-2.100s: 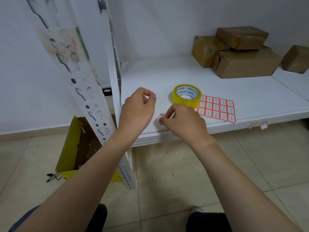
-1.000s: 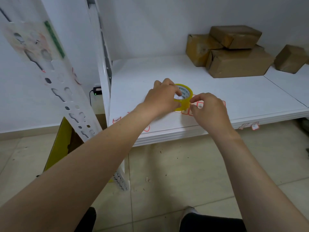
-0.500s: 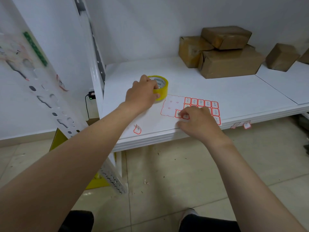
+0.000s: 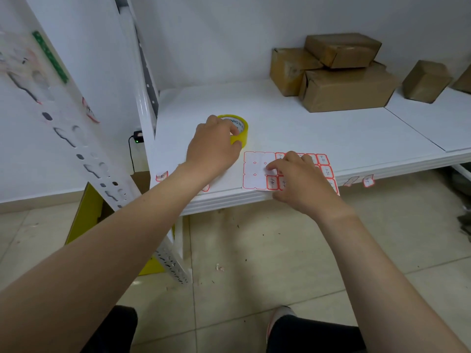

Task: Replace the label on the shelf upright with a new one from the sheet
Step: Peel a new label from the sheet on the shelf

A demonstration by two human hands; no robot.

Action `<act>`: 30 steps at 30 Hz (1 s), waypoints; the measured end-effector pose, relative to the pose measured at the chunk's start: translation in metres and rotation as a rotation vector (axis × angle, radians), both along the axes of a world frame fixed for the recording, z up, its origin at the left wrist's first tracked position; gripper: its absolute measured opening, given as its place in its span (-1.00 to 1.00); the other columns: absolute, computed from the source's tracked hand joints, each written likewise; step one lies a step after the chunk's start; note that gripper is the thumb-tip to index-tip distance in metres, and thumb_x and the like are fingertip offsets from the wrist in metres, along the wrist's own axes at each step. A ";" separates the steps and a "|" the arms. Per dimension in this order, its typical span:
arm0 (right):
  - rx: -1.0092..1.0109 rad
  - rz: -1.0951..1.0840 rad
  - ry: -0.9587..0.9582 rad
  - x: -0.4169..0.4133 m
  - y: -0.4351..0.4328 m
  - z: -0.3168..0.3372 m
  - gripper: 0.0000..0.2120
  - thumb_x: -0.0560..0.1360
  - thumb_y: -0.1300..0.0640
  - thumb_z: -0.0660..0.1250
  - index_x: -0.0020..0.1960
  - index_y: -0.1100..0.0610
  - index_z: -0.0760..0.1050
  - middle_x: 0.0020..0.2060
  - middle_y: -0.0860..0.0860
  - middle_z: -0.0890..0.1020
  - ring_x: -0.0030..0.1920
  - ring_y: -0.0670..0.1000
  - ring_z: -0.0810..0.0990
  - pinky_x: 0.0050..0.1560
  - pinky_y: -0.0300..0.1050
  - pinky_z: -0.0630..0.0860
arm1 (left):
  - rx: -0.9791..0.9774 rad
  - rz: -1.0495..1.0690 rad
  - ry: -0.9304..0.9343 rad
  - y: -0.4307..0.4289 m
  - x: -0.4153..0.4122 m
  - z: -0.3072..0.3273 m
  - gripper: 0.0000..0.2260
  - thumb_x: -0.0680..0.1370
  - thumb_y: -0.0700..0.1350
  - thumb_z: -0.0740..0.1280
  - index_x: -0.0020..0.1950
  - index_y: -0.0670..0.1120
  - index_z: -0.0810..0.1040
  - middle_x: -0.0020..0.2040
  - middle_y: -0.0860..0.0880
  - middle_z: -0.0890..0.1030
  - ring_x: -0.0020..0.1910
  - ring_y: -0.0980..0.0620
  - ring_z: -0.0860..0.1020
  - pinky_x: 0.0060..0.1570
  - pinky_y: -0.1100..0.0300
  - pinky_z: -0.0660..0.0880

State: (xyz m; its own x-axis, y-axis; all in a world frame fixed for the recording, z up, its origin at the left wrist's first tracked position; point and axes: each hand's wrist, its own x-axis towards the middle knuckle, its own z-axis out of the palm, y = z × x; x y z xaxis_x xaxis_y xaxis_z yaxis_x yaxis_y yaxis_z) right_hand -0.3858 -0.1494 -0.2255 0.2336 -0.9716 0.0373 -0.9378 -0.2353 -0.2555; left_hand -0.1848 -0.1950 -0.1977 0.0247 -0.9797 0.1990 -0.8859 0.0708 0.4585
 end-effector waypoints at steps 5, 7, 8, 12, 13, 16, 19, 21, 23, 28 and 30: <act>-0.169 -0.010 -0.132 -0.006 0.005 0.001 -0.84 0.45 0.11 0.44 0.03 -0.02 0.61 0.01 -0.06 0.68 0.10 0.15 0.54 0.03 0.04 0.54 | 0.057 0.004 0.168 0.030 -0.007 0.011 -0.85 0.66 -0.06 0.33 0.08 -0.02 0.69 0.12 -0.01 0.72 0.18 -0.10 0.60 0.07 0.13 0.47; -0.259 -0.051 -0.187 -0.007 0.006 0.003 -0.93 0.46 0.13 0.40 -0.07 0.01 0.63 -0.09 -0.05 0.70 0.02 0.15 0.57 -0.03 0.04 0.57 | 0.111 0.037 0.227 0.033 -0.007 0.014 -0.79 0.66 -0.04 0.31 0.03 -0.11 0.69 0.03 -0.05 0.74 0.11 -0.12 0.64 0.12 0.07 0.54; -0.308 -0.079 -0.218 -0.007 0.007 0.006 -0.94 0.47 0.13 0.40 -0.08 0.01 0.64 -0.10 -0.04 0.69 0.00 0.14 0.59 -0.05 0.03 0.58 | 0.161 0.053 0.288 0.033 -0.006 0.015 -0.75 0.67 -0.01 0.29 0.03 -0.14 0.68 -0.01 -0.07 0.75 0.05 -0.13 0.67 0.13 0.04 0.58; -0.523 -0.160 -0.332 -0.003 0.008 0.019 -0.98 0.51 0.10 0.41 -0.07 0.03 0.62 -0.08 -0.05 0.66 -0.05 0.08 0.58 -0.16 -0.02 0.53 | 0.540 0.079 0.691 0.039 -0.012 0.027 -0.56 0.72 0.24 0.19 0.08 -0.12 0.58 -0.03 -0.08 0.72 -0.18 -0.09 0.69 -0.20 0.15 0.61; -0.573 -0.157 -0.332 -0.002 0.007 0.020 -0.99 0.52 0.11 0.41 -0.07 0.04 0.61 -0.08 -0.04 0.66 -0.06 0.08 0.58 -0.17 0.00 0.54 | 0.627 0.077 0.795 0.039 -0.014 0.030 -0.50 0.70 0.31 0.18 0.09 -0.12 0.59 0.01 -0.09 0.73 -0.14 -0.11 0.72 -0.20 0.14 0.63; -0.712 -0.102 -0.299 -0.001 0.006 0.021 -0.95 0.50 0.16 0.45 -0.10 0.11 0.59 -0.12 0.02 0.66 -0.12 0.12 0.57 -0.25 0.02 0.52 | 0.774 0.050 1.093 0.037 -0.016 0.037 -0.37 0.64 0.42 0.16 0.18 -0.12 0.63 0.10 -0.10 0.77 0.00 -0.15 0.75 -0.10 0.08 0.64; -0.767 -0.047 -0.294 0.000 0.005 0.019 -0.96 0.49 0.19 0.46 -0.10 0.13 0.61 -0.13 0.04 0.67 -0.13 0.14 0.56 -0.28 -0.04 0.46 | 0.759 0.037 1.209 0.036 -0.018 0.040 -0.42 0.65 0.38 0.21 0.27 -0.10 0.63 0.11 -0.06 0.78 0.10 -0.13 0.75 0.03 0.04 0.63; -0.737 -0.025 -0.296 0.000 0.004 0.018 -0.96 0.49 0.18 0.47 -0.09 0.11 0.62 -0.11 0.03 0.65 -0.11 0.13 0.56 -0.28 -0.08 0.45 | 0.658 0.043 1.216 0.035 -0.021 0.037 -0.59 0.68 0.17 0.33 0.36 -0.11 0.59 0.12 -0.06 0.78 0.03 -0.08 0.76 0.00 0.08 0.64; -0.681 0.015 -0.310 0.000 0.002 0.017 -0.94 0.50 0.12 0.48 -0.06 0.08 0.63 -0.08 0.02 0.64 -0.08 0.13 0.55 -0.27 -0.04 0.49 | 0.563 0.055 1.245 0.033 -0.022 0.032 -0.73 0.69 -0.07 0.37 0.36 -0.13 0.56 0.16 -0.09 0.76 -0.06 -0.06 0.77 -0.06 0.09 0.66; -0.549 0.058 -0.570 0.002 -0.003 0.015 -0.81 0.57 -0.05 0.32 0.05 0.04 0.63 0.00 -0.02 0.64 0.00 0.11 0.60 -0.11 0.11 0.58 | 0.488 0.050 1.281 0.030 -0.026 0.030 -0.93 0.68 -0.19 0.35 0.15 -0.10 0.57 -0.06 -0.07 0.76 -0.18 -0.03 0.76 -0.09 0.09 0.66; -0.514 0.033 -0.621 0.001 -0.006 0.015 -0.77 0.57 0.00 0.33 0.18 0.02 0.60 0.05 -0.02 0.64 0.02 0.11 0.63 -0.05 0.15 0.61 | 0.475 0.048 1.280 0.029 -0.027 0.031 -0.93 0.66 -0.18 0.36 0.15 -0.09 0.57 -0.12 -0.05 0.76 -0.21 -0.02 0.76 -0.06 0.08 0.66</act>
State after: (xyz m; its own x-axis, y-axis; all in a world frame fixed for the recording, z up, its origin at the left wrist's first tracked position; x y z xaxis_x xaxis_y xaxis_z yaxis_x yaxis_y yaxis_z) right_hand -0.3845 -0.1551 -0.2105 0.0513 -0.7906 0.6102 -0.6507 -0.4899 -0.5801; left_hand -0.2118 -0.1655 -0.1669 -0.0283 -0.9396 -0.3411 0.1753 -0.3406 0.9237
